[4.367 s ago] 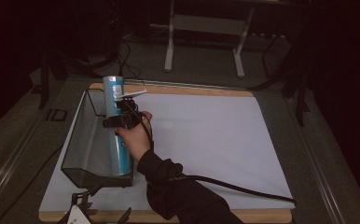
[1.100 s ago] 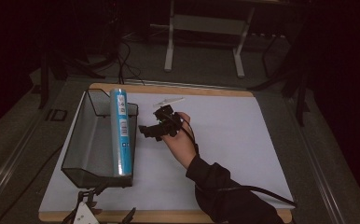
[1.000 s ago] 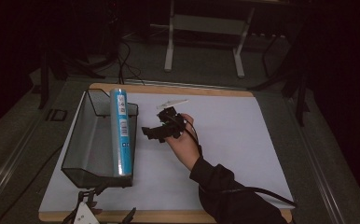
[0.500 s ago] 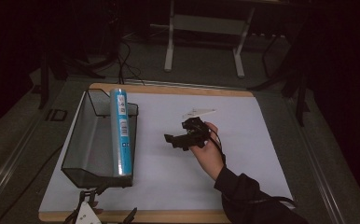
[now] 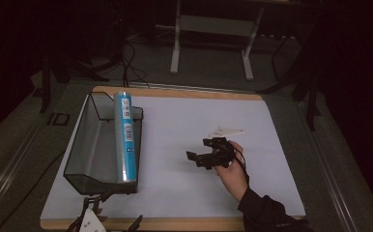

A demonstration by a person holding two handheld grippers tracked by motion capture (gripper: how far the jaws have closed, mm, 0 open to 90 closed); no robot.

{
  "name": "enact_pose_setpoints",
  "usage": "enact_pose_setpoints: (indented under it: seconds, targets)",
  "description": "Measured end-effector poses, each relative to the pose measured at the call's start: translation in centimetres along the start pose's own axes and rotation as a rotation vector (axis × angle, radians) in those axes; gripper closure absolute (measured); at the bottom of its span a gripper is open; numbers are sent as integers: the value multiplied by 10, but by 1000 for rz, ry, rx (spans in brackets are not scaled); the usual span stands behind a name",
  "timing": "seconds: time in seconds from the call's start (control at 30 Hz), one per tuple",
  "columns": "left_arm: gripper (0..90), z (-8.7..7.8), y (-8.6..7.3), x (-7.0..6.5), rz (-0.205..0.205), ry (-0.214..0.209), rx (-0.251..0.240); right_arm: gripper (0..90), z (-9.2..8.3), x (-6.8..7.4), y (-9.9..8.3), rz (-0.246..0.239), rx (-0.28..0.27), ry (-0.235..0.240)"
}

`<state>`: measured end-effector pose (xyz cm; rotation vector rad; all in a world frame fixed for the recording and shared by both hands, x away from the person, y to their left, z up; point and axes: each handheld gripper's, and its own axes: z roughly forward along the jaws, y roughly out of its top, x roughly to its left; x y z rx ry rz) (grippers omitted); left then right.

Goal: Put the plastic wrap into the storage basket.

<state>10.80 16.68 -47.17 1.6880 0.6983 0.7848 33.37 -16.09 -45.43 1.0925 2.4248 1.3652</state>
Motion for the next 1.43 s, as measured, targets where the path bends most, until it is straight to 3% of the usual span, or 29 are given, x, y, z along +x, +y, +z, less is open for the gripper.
enact_pose_setpoints:
  seconds: [0.13,0.63,1.0,1.43]
  targets:
    - [36,0,0,-1,2,-1,1,133,-11,-3,-11,21,-5,4]
    - [36,1,0,-1,9,-6,5,136,-42,-9,-43,28,-14,-9]
    - [36,1,1,-2,13,-8,6,135,-51,-12,-67,-36,-6,15]
    - [36,0,1,-2,15,-10,5,135,-50,-8,-65,-91,-45,5]
